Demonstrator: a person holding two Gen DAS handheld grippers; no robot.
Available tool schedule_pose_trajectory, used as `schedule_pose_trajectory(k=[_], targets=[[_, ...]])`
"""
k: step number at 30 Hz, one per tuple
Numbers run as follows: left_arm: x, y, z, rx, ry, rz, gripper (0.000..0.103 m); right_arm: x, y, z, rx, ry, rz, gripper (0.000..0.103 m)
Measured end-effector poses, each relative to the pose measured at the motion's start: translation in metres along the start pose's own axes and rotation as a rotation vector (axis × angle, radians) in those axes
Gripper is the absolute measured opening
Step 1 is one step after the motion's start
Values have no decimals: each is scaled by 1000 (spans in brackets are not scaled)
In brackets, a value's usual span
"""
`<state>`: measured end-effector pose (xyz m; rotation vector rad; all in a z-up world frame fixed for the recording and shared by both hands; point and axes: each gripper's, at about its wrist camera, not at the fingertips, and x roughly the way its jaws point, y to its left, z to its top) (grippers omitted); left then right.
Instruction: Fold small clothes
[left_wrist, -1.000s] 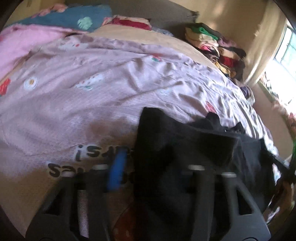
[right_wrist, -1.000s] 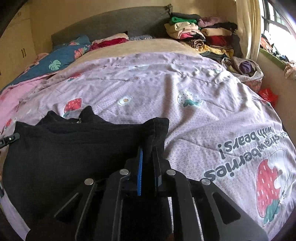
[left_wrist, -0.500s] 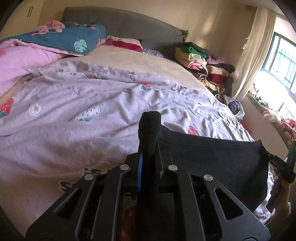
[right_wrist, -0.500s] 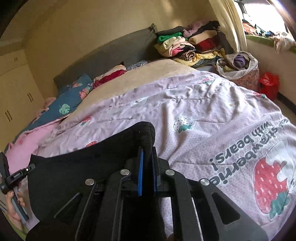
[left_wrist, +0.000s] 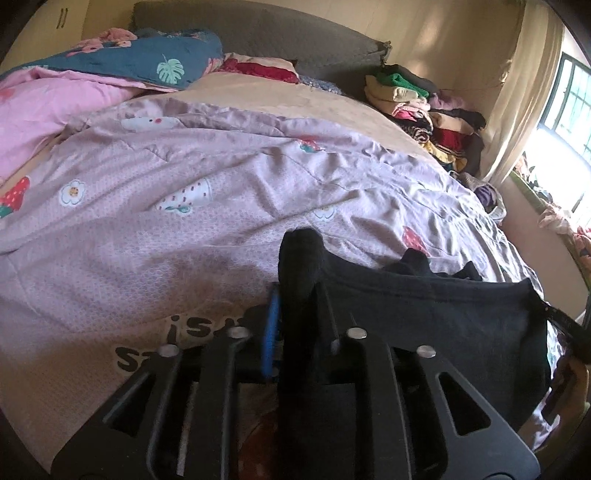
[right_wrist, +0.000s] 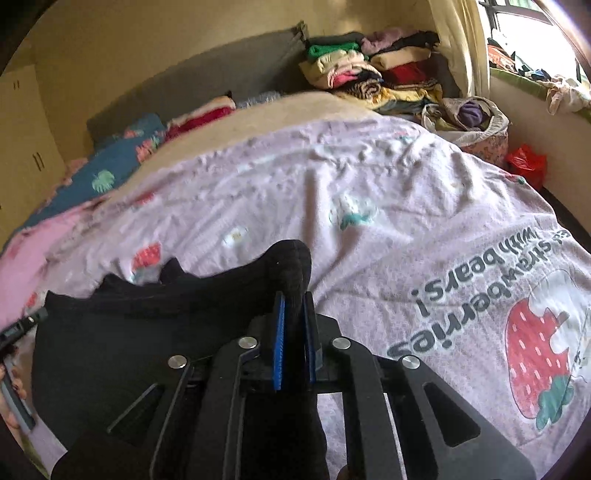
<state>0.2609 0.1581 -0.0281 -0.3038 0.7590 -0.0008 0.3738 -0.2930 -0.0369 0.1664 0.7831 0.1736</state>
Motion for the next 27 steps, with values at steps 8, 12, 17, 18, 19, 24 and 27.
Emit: schedule_pose_trajectory(k=[8,12,17,18,19,24,27], targets=[[-31,14,-3,-60,-8,9,40,-19,-8,-6,4,-12,3,46],[-49,19,-8,-99,-9,22,67,-35,-13,-12,22,-17,21,58],[-68,17,-13,-109,-14,-10,80,-54,-24,-23,66,-10,49,63],[-70,17,-15,-112,-16,-17,82,-57,-25,-24,73,-9,57,63],[-74,17,-18,-118,-17,-24,84,-59,-26,-25,77,-9,62,63],[-81,13,-37,-138,8,-56,87,-71,-21,-36,62,-7,86,63],[-82,9,-47,-125,23,-54,87,-77,-18,-45,53,1,106,63]])
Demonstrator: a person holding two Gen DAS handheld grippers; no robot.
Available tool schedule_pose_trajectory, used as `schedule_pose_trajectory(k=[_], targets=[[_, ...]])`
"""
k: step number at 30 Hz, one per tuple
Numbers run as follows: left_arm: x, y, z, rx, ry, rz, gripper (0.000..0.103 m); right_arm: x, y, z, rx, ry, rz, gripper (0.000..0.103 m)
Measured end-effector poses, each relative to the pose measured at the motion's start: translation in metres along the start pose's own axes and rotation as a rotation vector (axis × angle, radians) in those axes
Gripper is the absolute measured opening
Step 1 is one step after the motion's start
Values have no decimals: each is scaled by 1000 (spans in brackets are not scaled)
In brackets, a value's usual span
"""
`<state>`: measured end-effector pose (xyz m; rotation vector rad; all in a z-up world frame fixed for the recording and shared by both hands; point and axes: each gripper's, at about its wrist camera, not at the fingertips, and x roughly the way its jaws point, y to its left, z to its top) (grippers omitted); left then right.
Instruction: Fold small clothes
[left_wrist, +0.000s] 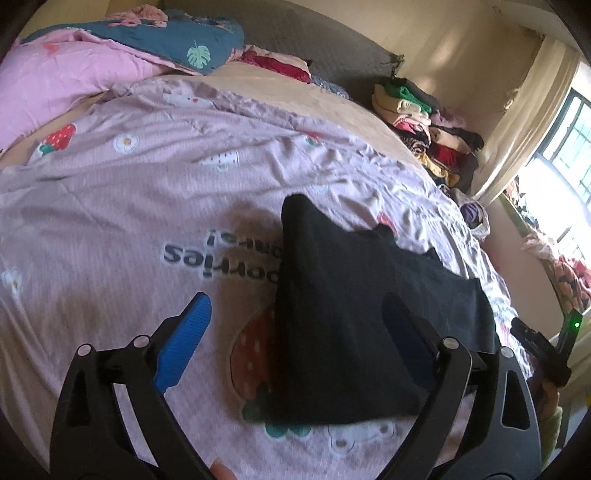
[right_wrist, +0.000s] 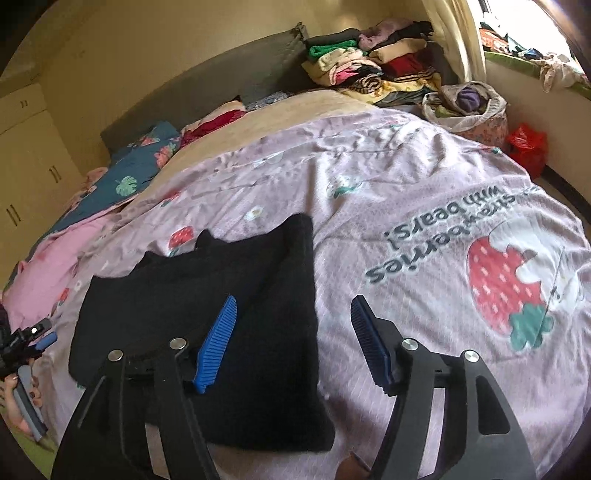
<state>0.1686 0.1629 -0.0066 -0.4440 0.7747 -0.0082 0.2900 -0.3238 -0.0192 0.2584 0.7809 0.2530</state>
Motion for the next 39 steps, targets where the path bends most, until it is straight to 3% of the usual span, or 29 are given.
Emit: schedule_pose_trajectory(k=[12,18,21,24,26,28,29,33,36,39], targets=[[2,4,-39,11,72,-22,87,-5,2,-32,-25,49,13,63],[13,10,-51,-35,119,-40,87,-3,4,-40,-35,63,23,63],[17,13,-56,-63,125,-45,86,1,4,-45,-32,81,29,57],[21,14,-59,-85,123,-49,78,3,3,-48,-22,90,27,46],[20,16,-60,-97,118,-53,63,3,0,-49,-9,91,25,36],[20,17,-60,-98,121,-64,28,2,-3,-49,-1,87,13,12],[21,16,-61,-96,130,-81,20,0,-6,-49,9,83,12,9],[10,6,-64,-49,121,-44,7,-12,-8,-50,7,55,27,7],[-1,6,-62,-33,104,-34,6,-17,-8,-53,-3,47,11,7],[4,7,-65,-19,139,3,6,-8,-10,-57,0,85,-28,8]])
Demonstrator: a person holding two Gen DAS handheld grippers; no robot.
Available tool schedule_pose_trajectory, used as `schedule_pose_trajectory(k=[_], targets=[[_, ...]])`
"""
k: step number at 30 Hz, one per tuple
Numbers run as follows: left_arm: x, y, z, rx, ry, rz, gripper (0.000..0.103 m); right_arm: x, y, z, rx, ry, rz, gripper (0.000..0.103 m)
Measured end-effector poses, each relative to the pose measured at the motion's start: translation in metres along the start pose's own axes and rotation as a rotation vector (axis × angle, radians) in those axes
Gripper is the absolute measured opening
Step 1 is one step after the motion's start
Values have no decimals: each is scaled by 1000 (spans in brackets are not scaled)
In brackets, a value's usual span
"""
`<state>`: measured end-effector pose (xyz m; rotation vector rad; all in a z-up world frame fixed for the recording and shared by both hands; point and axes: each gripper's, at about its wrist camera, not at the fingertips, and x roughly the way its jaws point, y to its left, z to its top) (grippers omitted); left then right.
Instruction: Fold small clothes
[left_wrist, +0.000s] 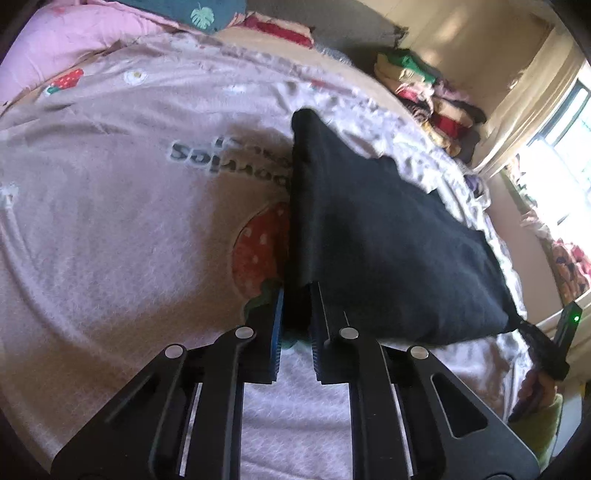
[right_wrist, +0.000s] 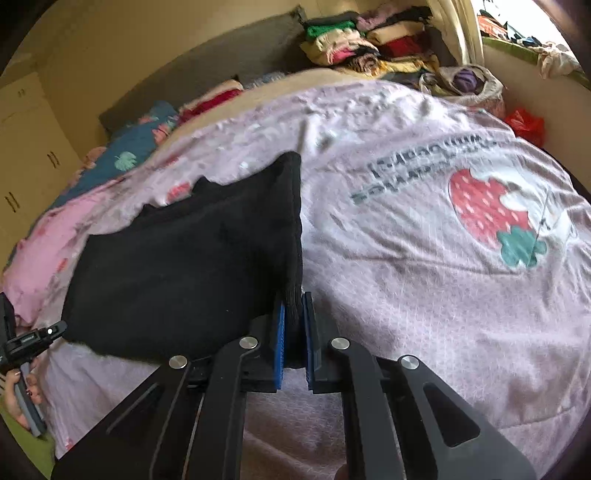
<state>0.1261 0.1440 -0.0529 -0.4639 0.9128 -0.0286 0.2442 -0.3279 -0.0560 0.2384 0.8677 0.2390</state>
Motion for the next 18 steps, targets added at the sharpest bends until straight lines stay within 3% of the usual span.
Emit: schedule_pose_trajectory(k=[3,6,17,18], targets=[[9,2,-5,-8,33,10,6,4,1,-2,-4,11,-27,10],[6,-2,-5,19,25,26,6,3,0,-4,-2,3,-55,21],[-7,-14,-16,67,6,71,11,-5,-3,-12,13,-13,-79,42],[-8,-15,-17,70,5,72,14,-6,-3,-13,12,-16,-81,47]])
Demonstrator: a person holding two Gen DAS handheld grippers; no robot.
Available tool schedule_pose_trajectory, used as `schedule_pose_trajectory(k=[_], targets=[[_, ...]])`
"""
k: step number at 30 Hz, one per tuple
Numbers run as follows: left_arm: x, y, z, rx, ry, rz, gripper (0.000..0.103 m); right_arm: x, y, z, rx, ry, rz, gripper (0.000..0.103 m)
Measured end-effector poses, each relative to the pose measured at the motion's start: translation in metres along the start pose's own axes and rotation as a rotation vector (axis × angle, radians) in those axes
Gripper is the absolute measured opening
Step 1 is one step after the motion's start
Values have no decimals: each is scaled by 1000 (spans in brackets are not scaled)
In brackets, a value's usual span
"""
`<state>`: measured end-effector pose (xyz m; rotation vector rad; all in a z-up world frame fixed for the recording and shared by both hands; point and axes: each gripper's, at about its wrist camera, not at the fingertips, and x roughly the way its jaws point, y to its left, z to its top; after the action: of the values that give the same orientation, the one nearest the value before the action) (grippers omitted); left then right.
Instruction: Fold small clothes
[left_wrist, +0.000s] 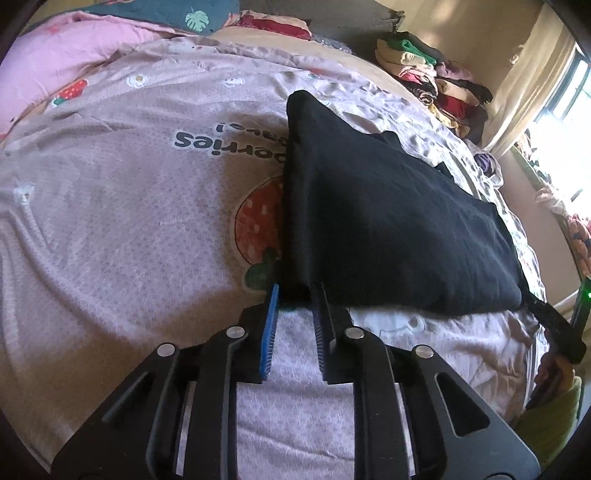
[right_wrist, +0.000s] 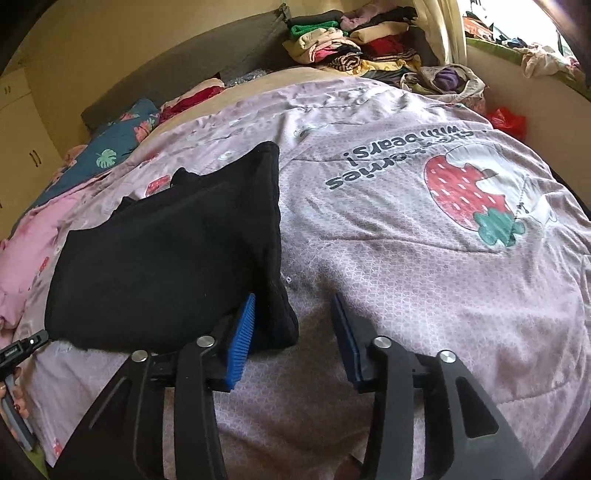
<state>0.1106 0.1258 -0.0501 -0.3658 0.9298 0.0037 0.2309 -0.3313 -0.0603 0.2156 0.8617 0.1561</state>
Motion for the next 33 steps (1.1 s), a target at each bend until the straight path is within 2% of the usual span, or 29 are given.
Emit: schedule_pose_trajectory(k=[1,2,11,19,25,33], targets=[[-1,-1,-1,4,2,-2,16,-1,0,-1,0,-2,-1,51],[-2,-2,-2,6,4,-3,18,-3,1,-2,0,-5,0,59],[-12,-17,-10,56,-17,20,45,-14,3,-10,-2,-32,-15,85],[-22,-21,-17,54,-30,17,73,-22,4,-14,-1,-62,-17,93],[-30,-24,-21,64,-48,31,91,-31,17,-17,-52,-95,-3,95],[-36,-22,-23,84,-69,88,93,-43,45,-19,-130,-123,24,95]])
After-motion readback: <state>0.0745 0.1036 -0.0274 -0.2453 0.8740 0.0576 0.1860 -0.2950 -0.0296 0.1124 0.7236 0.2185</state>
